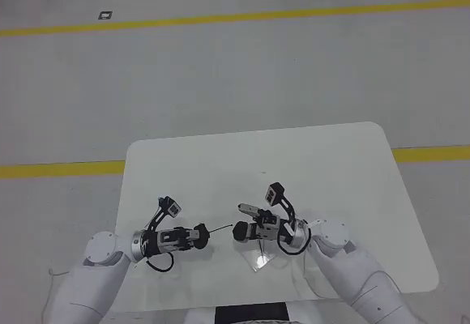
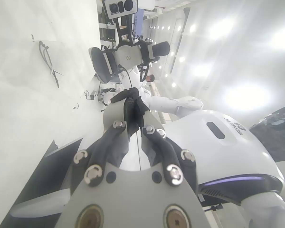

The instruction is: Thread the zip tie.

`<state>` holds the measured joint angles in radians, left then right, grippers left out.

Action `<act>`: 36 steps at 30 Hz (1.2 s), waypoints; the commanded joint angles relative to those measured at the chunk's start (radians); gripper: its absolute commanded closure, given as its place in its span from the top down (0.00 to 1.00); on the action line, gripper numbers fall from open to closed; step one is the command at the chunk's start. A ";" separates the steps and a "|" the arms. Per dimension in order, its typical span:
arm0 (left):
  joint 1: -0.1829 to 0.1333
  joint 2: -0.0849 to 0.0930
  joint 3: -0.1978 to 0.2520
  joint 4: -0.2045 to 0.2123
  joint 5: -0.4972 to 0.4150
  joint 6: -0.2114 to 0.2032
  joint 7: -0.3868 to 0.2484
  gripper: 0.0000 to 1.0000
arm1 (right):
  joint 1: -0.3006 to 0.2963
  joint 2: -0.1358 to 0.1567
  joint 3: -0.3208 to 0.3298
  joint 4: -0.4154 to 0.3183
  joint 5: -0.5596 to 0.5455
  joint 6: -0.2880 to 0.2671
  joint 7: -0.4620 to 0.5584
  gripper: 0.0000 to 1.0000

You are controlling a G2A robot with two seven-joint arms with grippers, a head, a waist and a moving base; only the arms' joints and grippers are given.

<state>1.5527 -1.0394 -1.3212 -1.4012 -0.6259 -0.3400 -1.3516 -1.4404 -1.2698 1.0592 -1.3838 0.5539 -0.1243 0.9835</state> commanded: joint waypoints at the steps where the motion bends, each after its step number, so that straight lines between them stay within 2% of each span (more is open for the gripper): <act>1: 0.000 0.000 0.000 0.000 0.000 0.000 0.000 0.00 | 0.011 -0.001 -0.005 0.026 0.013 -0.006 0.013 0.49; 4: 0.000 0.000 0.000 0.000 0.000 0.000 0.000 0.00 | 0.025 -0.004 -0.014 0.061 0.028 -0.015 0.020 0.40; 12: 0.000 0.000 0.000 0.000 0.000 0.000 0.000 0.00 | 0.051 -0.008 -0.034 0.116 0.051 -0.036 0.028 0.29; 18: 0.000 0.000 0.000 0.000 0.000 0.000 0.000 0.00 | 0.057 -0.009 -0.045 0.135 0.063 -0.054 0.056 0.29; 25: 0.000 0.000 0.000 0.000 0.000 0.000 0.000 0.00 | 0.061 -0.010 -0.054 0.147 0.078 -0.075 0.072 0.18; 34: 0.000 0.000 0.000 0.000 0.000 0.000 0.000 0.00 | 0.064 -0.010 -0.065 0.146 0.077 -0.085 0.073 0.16; 36: 0.000 0.000 0.000 0.000 0.000 0.000 0.000 0.00 | 0.064 -0.009 -0.066 0.145 0.079 -0.089 0.075 0.09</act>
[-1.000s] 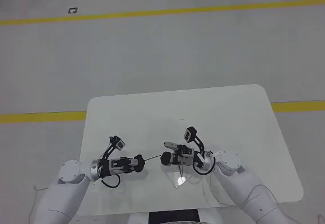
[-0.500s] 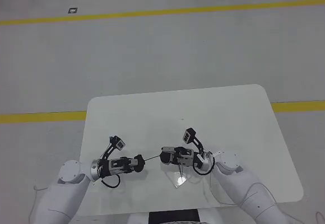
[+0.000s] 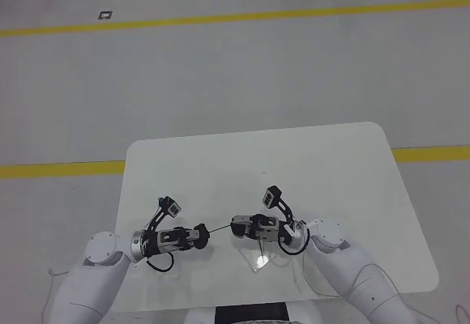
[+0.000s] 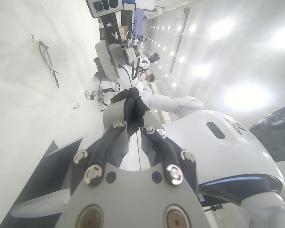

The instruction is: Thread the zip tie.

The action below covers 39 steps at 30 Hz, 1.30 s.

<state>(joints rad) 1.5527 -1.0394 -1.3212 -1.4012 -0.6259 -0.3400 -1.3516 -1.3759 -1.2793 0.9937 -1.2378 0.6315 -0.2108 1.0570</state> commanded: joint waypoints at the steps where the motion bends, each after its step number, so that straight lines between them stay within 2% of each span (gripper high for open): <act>1: 0.000 0.000 0.000 0.000 0.000 0.000 0.000 0.00 | -0.001 0.000 -0.001 -0.001 0.003 -0.004 0.002 0.08; 8: 0.000 0.000 0.000 0.000 0.000 0.000 0.000 0.00 | -0.003 0.002 -0.005 -0.007 -0.002 -0.012 0.003 0.13; 11: 0.000 0.000 0.000 0.000 0.000 0.000 0.000 0.00 | -0.004 0.004 -0.005 -0.011 -0.004 -0.015 0.004 0.19; 39: 0.000 0.000 0.000 0.000 0.000 0.000 0.000 0.00 | 0.002 0.007 -0.025 -0.012 -0.001 -0.015 -0.009 0.15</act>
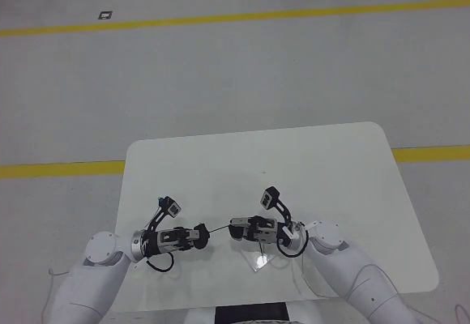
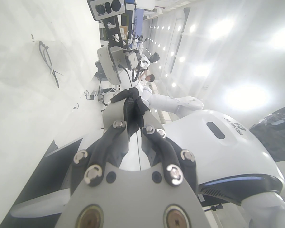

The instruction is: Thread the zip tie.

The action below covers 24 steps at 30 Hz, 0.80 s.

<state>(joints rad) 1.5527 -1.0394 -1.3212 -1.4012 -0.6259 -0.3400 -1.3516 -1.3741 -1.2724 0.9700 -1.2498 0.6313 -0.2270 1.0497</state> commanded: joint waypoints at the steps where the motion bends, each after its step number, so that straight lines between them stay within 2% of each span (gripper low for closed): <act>1: 0.000 0.000 0.000 0.000 0.000 0.000 0.000 0.00 | 0.001 0.000 -0.002 0.001 0.000 0.002 -0.002 0.12; 4: 0.000 0.000 0.000 0.000 0.000 0.000 0.000 0.00 | 0.005 -0.001 -0.004 0.005 0.003 0.003 -0.005 0.00; 14: 0.000 0.000 0.000 0.000 0.000 0.000 0.000 0.00 | 0.001 0.003 0.002 0.003 -0.013 -0.013 -0.036 0.00; 15: 0.000 0.000 0.000 0.000 0.000 0.000 0.000 0.43 | -0.001 0.004 0.004 0.000 -0.015 -0.015 -0.040 0.00; 16: 0.000 0.000 0.000 0.000 0.000 0.000 0.000 1.00 | -0.004 0.005 0.008 -0.003 -0.016 -0.019 -0.045 0.00; 24: 0.000 0.000 0.000 0.000 0.000 0.000 0.000 1.00 | -0.035 0.017 0.045 -0.041 -0.032 -0.033 -0.083 0.00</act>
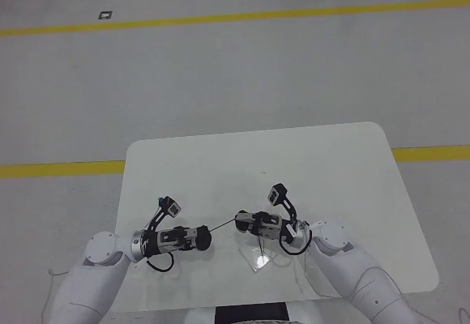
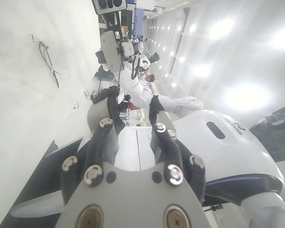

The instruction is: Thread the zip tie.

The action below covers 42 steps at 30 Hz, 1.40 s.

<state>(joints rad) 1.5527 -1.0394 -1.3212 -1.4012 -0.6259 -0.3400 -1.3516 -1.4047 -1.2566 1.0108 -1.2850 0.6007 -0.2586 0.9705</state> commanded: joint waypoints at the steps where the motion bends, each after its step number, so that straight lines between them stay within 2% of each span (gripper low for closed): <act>1: 0.000 0.000 0.000 0.000 0.000 0.000 0.000 1.00 | -0.008 0.003 0.008 -0.011 -0.003 -0.002 -0.008 0.00; 25: 0.000 0.000 0.000 0.000 0.000 0.000 0.000 1.00 | -0.023 0.006 0.017 -0.034 -0.008 0.002 -0.035 0.00; 26: -0.001 -0.001 0.006 -0.007 0.007 0.003 0.016 1.00 | -0.026 0.006 0.014 -0.043 -0.009 0.002 -0.042 0.00; 28: -0.004 0.000 0.019 -0.017 0.016 0.008 0.008 1.00 | -0.030 0.005 0.010 -0.050 -0.002 0.001 -0.037 0.00; 32: -0.019 0.003 0.038 -0.006 0.037 0.017 -0.002 1.00 | -0.026 0.002 -0.004 -0.044 0.038 0.002 0.000 0.00; 35: -0.031 0.000 0.063 0.005 0.017 0.021 -0.009 1.00 | -0.017 -0.002 -0.020 -0.030 0.053 0.001 0.014 0.00; 37: -0.043 -0.001 0.077 0.012 0.004 0.007 -0.027 1.00 | -0.011 -0.005 -0.029 -0.021 0.056 0.004 0.021 0.00; 42: -0.043 -0.001 0.077 0.012 0.004 0.007 -0.027 1.00 | -0.011 -0.005 -0.029 -0.021 0.056 0.004 0.021 0.00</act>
<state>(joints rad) 1.5093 -1.0402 -1.2439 -1.3886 -0.6220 -0.3331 -1.3786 -1.4155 -1.2614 0.9813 -1.3061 0.6564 -0.2548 0.9912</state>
